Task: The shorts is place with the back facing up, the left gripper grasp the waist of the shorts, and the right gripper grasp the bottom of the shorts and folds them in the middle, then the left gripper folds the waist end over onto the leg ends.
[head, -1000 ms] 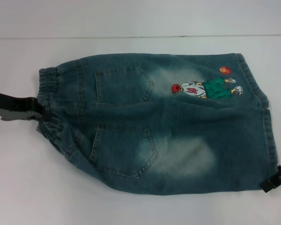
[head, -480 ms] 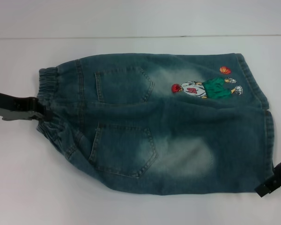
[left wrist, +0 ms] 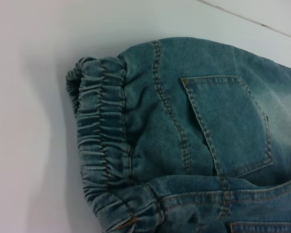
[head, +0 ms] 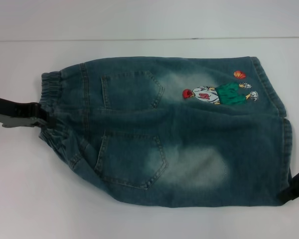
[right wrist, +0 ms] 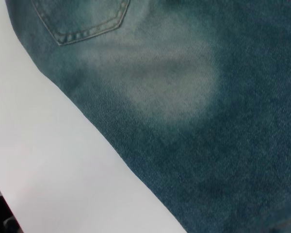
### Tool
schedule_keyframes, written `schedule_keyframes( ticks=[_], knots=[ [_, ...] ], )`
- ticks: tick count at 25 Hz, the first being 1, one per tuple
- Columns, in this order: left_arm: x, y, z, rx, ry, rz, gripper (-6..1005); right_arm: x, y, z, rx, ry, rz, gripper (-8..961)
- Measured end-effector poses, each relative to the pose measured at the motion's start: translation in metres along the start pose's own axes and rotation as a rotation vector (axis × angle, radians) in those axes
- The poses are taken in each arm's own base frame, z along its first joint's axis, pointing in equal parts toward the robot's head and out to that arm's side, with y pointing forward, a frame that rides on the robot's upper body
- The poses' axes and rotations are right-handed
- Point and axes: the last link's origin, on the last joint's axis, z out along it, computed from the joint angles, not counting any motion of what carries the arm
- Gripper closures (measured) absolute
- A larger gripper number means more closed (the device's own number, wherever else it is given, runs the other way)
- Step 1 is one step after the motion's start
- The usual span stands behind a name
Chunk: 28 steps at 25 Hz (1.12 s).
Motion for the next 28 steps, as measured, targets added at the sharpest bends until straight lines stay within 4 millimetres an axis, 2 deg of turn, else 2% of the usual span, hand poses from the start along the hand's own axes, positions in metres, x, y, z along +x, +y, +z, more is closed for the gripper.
schedule_keyframes(
  ticks=[7,14,22,28],
  knots=[
    [-0.001,0.000,0.000,-0.005,0.005,-0.005,947,-0.001,-0.001,-0.002,0.006,-0.008,-0.022,845],
    [-0.008,-0.004,-0.002,-0.049,0.032,-0.032,947,0.001,-0.005,-0.004,0.016,-0.057,-0.037,903],
    [-0.029,-0.016,-0.012,-0.135,0.159,-0.089,947,-0.012,-0.033,-0.027,0.142,-0.442,-0.023,901],
    [-0.033,-0.025,-0.024,-0.165,0.300,-0.110,947,-0.029,-0.038,-0.029,0.209,-0.640,-0.107,915]
  ],
)
